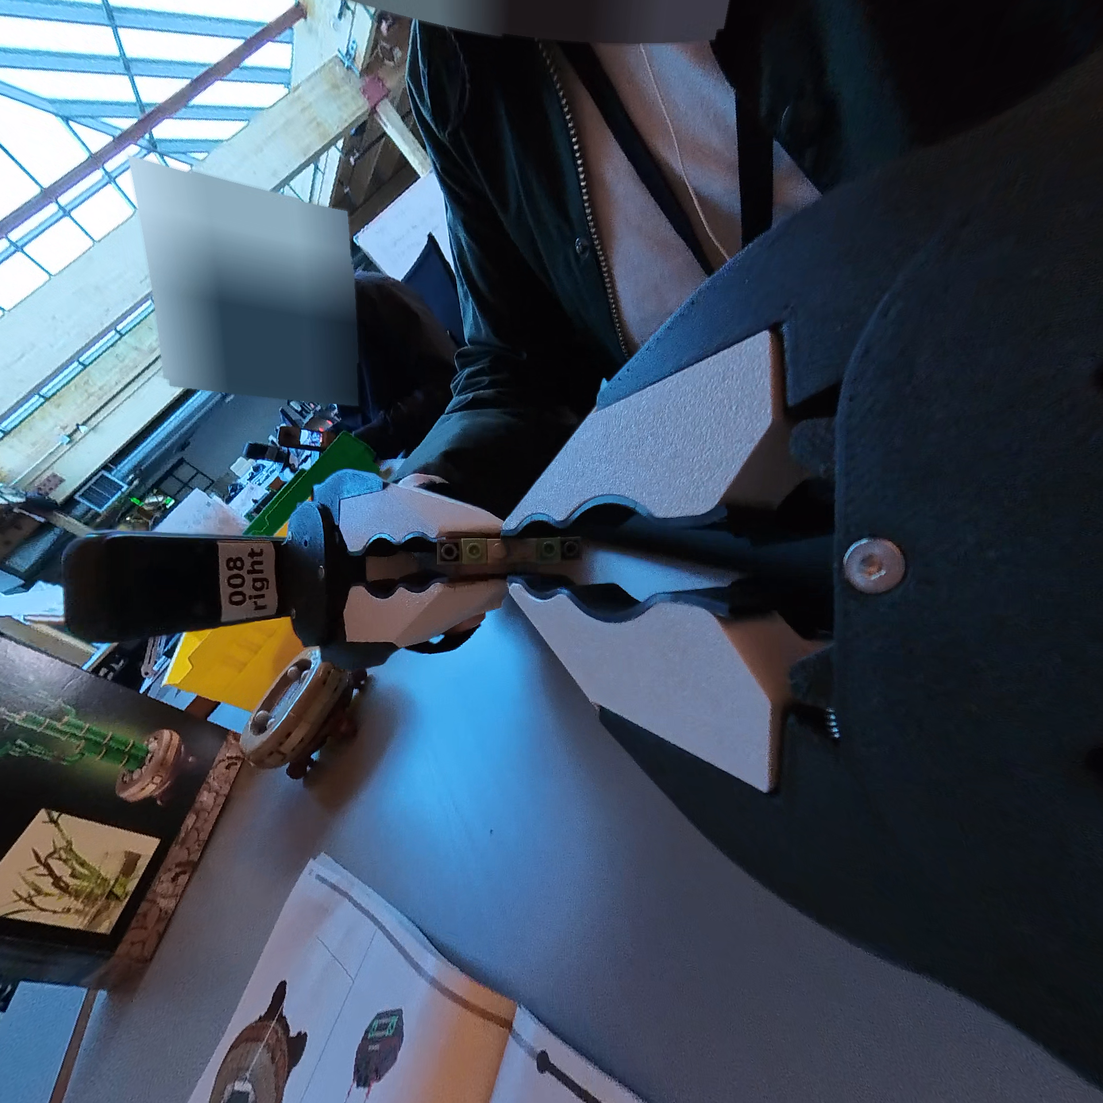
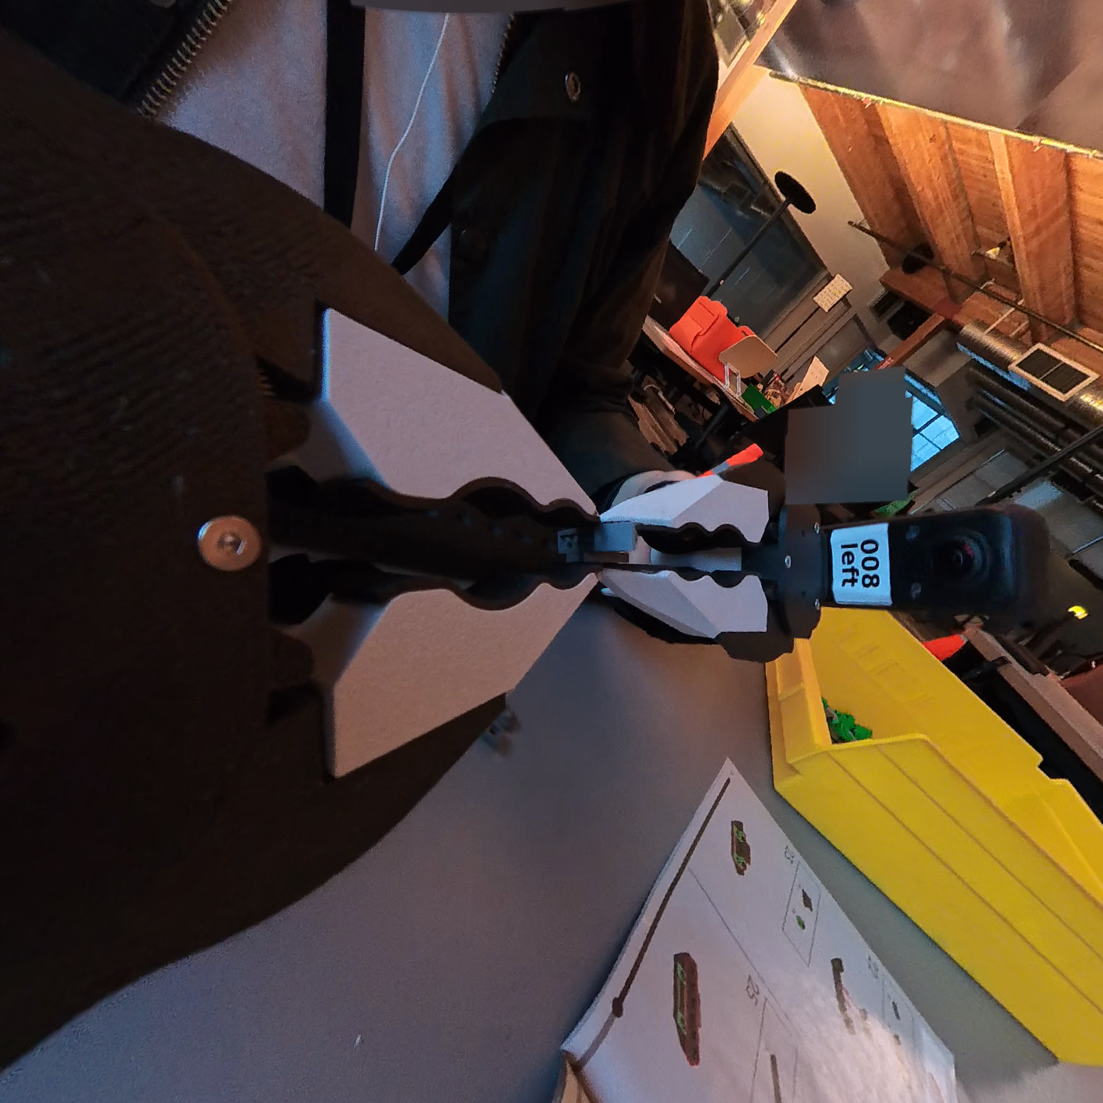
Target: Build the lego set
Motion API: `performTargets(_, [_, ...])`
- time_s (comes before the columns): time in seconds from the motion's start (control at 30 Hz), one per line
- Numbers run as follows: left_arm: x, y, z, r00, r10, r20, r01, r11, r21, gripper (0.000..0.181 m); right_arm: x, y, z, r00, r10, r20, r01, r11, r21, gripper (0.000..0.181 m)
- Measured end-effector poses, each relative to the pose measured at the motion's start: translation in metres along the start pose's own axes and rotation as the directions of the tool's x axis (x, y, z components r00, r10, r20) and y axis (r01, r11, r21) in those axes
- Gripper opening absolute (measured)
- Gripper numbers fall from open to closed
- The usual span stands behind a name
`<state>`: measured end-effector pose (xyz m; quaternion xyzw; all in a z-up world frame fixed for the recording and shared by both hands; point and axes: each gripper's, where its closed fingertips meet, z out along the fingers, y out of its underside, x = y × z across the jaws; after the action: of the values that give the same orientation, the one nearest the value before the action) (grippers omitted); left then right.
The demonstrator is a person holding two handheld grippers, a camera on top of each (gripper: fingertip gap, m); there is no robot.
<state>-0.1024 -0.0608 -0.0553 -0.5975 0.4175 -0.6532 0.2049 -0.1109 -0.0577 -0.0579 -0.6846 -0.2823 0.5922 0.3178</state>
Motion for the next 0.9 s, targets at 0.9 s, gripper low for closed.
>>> performTargets(0.9, [-0.012, -0.001, -0.003, 0.995, -0.104, 0.007, 0.104, 0.994, 0.031, 0.009, 0.012, -0.015, -0.009, 0.999, 0.029, -0.014, -0.028, 0.993, 0.117, 0.007])
